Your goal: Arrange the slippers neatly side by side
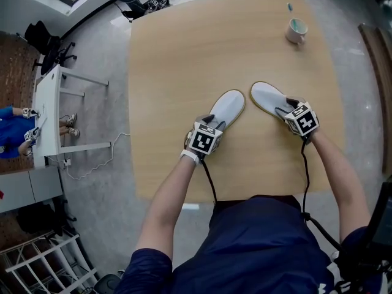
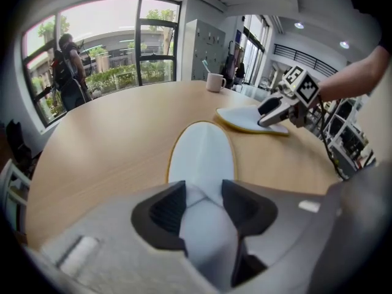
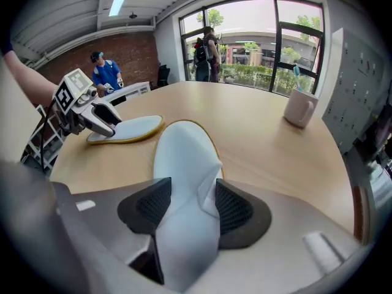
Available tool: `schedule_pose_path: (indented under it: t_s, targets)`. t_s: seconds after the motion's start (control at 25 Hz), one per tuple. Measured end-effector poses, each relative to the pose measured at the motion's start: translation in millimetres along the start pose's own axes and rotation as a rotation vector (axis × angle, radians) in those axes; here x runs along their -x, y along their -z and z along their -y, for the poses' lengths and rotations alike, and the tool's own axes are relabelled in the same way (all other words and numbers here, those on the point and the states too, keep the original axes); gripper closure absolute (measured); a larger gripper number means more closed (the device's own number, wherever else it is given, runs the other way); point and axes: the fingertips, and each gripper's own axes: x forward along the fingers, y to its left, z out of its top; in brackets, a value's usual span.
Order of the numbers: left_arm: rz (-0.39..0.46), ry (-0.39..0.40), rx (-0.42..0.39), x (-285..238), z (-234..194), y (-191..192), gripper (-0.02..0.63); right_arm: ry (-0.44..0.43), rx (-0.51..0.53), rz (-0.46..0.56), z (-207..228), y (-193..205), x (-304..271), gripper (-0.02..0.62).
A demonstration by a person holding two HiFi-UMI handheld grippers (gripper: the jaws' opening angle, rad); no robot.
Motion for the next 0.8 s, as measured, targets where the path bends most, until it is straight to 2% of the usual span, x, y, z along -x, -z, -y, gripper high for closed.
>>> schedule_pose_path:
  t_s: [0.2, 0.44, 0.64, 0.8]
  targets:
    - [0.017, -0.070, 0.036, 3.2, 0.9, 11.5, 0.414, 0.051, -0.077, 0.033, -9.4, 5.0, 4.5, 0.359]
    - [0.041, -0.079, 0.181, 16.7, 17.3, 17.4, 0.417, 0.101, -0.170, 0.056, -25.7, 11.3, 11.3, 0.360]
    - [0.062, -0.099, 0.321, 21.0, 24.1, 22.5, 0.438, 0.159, -0.366, 0.085, -34.1, 16.8, 14.9, 0.382]
    - [0.073, -0.122, 0.413, 22.5, 33.2, 25.8, 0.446, 0.190, -0.468, 0.100, -47.8, 24.9, 18.6, 0.402]
